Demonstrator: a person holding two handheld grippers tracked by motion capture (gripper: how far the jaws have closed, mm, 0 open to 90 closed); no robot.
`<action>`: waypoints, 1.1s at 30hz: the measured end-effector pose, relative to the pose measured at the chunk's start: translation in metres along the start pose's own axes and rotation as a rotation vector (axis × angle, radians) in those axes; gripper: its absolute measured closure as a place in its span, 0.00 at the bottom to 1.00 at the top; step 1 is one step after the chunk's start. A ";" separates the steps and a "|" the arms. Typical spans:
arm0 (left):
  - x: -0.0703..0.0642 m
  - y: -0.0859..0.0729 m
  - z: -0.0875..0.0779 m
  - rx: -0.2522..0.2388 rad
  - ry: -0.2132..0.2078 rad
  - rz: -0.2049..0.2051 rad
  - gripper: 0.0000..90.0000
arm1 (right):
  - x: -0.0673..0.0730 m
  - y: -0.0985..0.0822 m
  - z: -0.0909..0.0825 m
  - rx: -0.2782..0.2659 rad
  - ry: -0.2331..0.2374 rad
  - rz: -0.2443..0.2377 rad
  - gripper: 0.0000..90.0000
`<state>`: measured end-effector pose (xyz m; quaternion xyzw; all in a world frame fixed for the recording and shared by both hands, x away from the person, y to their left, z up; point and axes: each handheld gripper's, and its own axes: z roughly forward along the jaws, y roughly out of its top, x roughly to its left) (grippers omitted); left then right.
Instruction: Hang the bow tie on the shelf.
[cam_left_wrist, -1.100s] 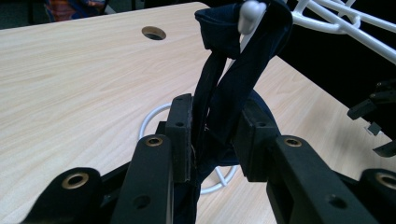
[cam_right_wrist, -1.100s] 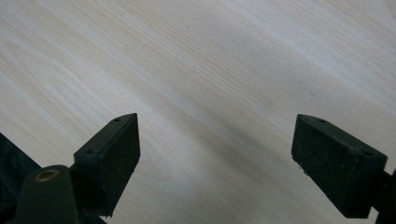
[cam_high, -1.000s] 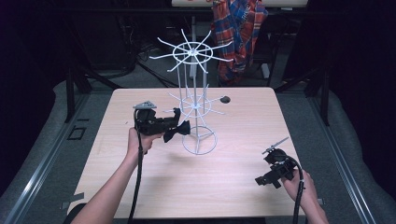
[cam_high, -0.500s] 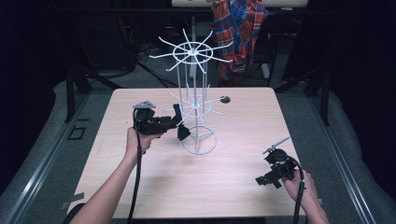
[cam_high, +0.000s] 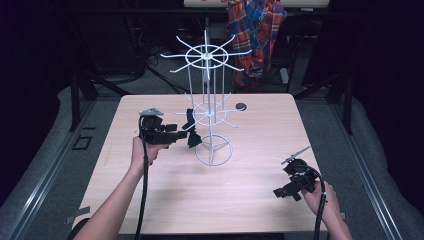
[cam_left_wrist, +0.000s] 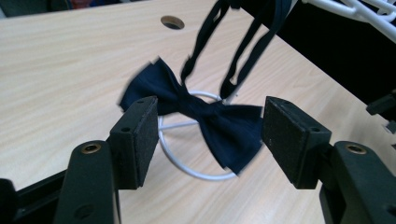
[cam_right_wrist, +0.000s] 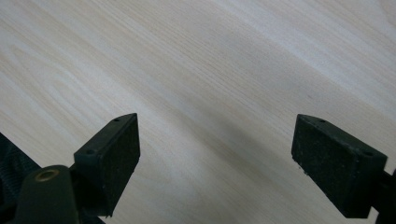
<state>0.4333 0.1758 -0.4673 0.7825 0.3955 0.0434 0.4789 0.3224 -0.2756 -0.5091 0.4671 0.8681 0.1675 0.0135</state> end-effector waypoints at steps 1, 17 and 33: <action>0.001 -0.001 -0.003 0.004 0.000 0.002 0.41 | 0.002 0.000 0.001 -0.010 -0.004 0.013 0.17; 0.010 -0.006 -0.050 -0.006 0.094 -0.024 0.22 | 0.002 0.000 -0.005 -0.025 -0.017 -0.001 0.17; -0.011 -0.038 -0.068 0.251 0.329 0.023 0.01 | 0.004 -0.002 -0.008 -0.057 -0.013 -0.011 0.17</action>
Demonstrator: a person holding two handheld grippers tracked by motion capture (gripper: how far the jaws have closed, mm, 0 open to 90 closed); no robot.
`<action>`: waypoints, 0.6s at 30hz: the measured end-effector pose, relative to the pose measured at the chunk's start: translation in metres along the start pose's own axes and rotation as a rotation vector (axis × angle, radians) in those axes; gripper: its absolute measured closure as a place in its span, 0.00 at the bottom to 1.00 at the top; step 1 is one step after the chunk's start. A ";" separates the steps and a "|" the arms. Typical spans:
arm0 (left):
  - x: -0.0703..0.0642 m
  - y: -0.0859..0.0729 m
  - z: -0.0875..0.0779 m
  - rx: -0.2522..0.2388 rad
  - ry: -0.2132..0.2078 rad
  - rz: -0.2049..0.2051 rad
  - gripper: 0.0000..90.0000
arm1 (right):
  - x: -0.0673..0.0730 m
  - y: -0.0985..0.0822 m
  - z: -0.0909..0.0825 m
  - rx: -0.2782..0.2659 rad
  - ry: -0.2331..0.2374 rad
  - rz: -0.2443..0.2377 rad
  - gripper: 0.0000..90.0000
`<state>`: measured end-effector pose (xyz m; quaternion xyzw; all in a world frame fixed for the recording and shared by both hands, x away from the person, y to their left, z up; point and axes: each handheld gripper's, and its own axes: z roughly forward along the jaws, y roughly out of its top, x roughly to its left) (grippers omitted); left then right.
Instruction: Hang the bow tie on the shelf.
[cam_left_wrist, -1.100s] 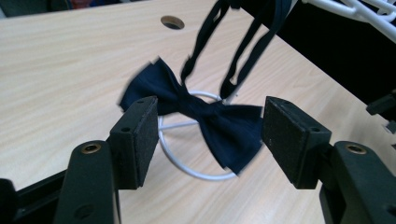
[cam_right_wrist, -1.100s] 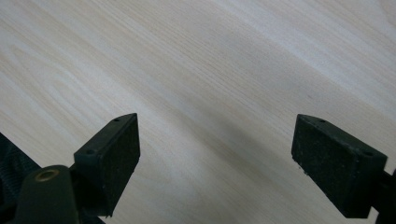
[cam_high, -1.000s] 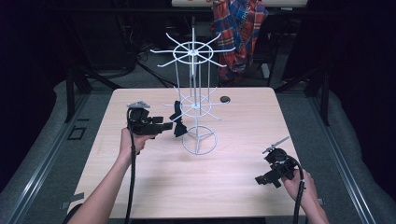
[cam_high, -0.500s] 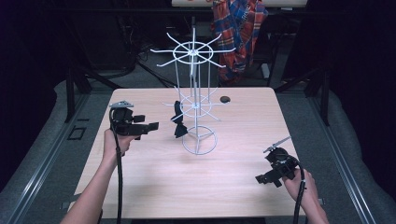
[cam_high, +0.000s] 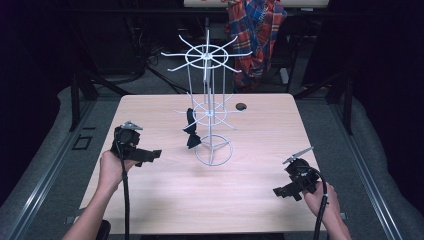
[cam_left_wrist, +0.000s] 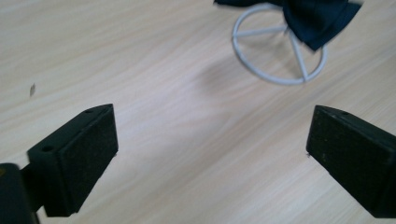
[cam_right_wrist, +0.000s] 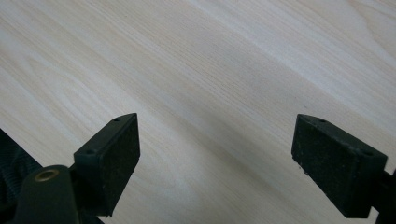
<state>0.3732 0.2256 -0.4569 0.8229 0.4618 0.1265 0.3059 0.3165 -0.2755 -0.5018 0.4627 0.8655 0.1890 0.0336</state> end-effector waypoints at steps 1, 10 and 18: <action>0.000 -0.003 -0.001 0.010 0.010 0.005 0.00 | 0.000 0.000 0.001 -0.003 -0.001 -0.008 0.17; 0.000 -0.034 -0.008 0.045 0.080 0.020 0.00 | 0.001 0.000 0.005 0.018 -0.015 0.004 0.17; 0.008 -0.065 -0.007 0.078 0.092 0.015 0.00 | 0.002 0.001 0.008 0.064 -0.038 -0.035 0.17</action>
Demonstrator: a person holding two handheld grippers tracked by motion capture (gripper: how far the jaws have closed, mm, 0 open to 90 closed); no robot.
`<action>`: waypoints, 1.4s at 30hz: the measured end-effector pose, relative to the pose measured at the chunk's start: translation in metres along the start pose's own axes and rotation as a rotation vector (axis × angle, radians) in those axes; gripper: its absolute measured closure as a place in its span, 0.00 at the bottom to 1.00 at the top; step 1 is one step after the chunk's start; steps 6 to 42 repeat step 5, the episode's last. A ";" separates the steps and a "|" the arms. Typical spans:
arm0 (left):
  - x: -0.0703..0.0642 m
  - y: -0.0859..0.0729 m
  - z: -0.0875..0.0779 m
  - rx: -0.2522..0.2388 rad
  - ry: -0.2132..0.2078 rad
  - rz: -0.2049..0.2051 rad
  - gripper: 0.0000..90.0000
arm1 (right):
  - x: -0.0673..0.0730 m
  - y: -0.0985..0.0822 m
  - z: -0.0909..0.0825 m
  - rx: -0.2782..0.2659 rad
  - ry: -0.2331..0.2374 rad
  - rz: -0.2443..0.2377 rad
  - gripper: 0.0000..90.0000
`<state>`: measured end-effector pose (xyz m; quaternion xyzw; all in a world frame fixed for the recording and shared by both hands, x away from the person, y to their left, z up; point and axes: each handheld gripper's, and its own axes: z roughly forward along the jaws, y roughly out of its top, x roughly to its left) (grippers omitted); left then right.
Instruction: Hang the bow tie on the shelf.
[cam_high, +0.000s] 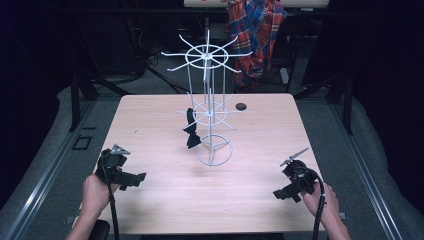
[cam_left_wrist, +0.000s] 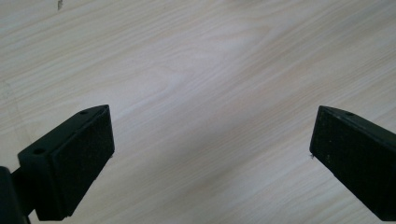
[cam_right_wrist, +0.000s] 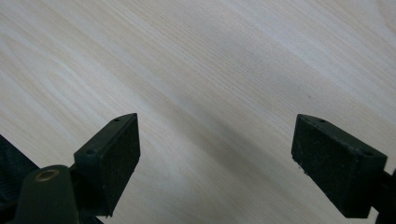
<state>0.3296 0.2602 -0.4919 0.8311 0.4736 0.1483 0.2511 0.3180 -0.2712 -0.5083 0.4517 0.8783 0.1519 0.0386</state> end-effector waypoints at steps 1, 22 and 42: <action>-0.001 -0.002 0.001 -0.001 -0.004 0.003 0.00 | 0.001 0.000 0.000 -0.001 0.002 0.006 0.17; 0.000 -0.003 0.006 0.009 -0.011 0.037 0.00 | 0.004 0.002 0.002 0.009 0.000 -0.020 0.17; 0.000 -0.003 0.006 0.009 -0.011 0.037 0.00 | 0.004 0.002 0.002 0.009 0.000 -0.020 0.17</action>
